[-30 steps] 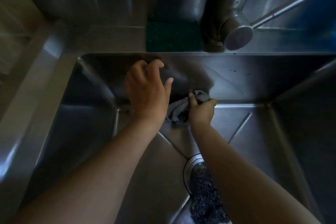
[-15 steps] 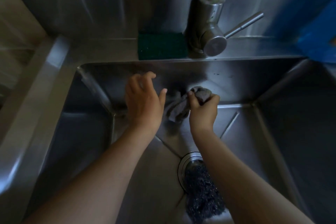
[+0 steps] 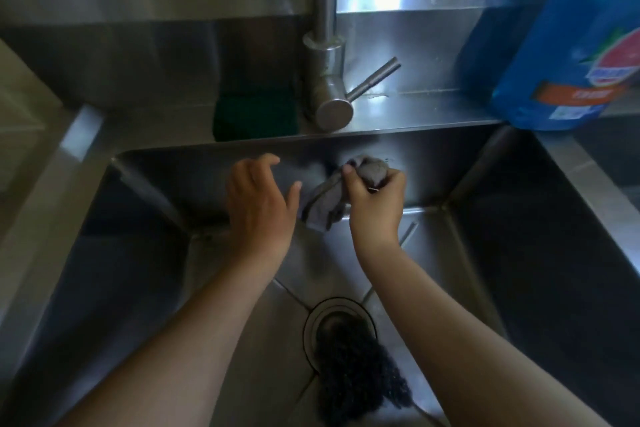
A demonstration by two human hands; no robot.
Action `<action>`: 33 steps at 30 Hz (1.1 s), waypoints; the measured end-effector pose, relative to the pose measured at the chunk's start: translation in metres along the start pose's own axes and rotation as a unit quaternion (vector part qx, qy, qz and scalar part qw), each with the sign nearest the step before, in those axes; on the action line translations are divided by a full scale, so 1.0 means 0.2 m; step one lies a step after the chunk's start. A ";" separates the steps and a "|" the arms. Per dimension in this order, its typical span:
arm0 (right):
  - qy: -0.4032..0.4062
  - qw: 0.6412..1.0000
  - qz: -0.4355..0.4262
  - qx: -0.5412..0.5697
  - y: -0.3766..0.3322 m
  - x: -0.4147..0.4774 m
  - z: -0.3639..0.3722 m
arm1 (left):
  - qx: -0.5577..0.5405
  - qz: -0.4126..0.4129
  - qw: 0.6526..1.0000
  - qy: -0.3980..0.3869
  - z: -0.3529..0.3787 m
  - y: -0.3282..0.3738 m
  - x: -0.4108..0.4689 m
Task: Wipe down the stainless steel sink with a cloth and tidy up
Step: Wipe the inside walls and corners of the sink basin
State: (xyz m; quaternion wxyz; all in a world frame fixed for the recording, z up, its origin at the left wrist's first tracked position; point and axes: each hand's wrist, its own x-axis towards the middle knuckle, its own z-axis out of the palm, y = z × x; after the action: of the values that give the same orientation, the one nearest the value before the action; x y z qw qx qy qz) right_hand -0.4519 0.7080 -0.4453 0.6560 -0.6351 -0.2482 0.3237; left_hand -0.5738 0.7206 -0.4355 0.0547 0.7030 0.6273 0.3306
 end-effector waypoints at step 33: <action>0.052 0.998 -0.038 -0.026 0.05 0.19 0.06 | 0.058 0.047 0.995 0.066 0.20 0.14 0.10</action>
State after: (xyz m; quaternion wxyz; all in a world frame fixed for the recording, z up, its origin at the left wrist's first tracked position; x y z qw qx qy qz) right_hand -0.4371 0.7442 -0.4583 0.6629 -0.6581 -0.2463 0.2584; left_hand -0.5291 0.7463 -0.4446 -0.0431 0.7105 0.6135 0.3419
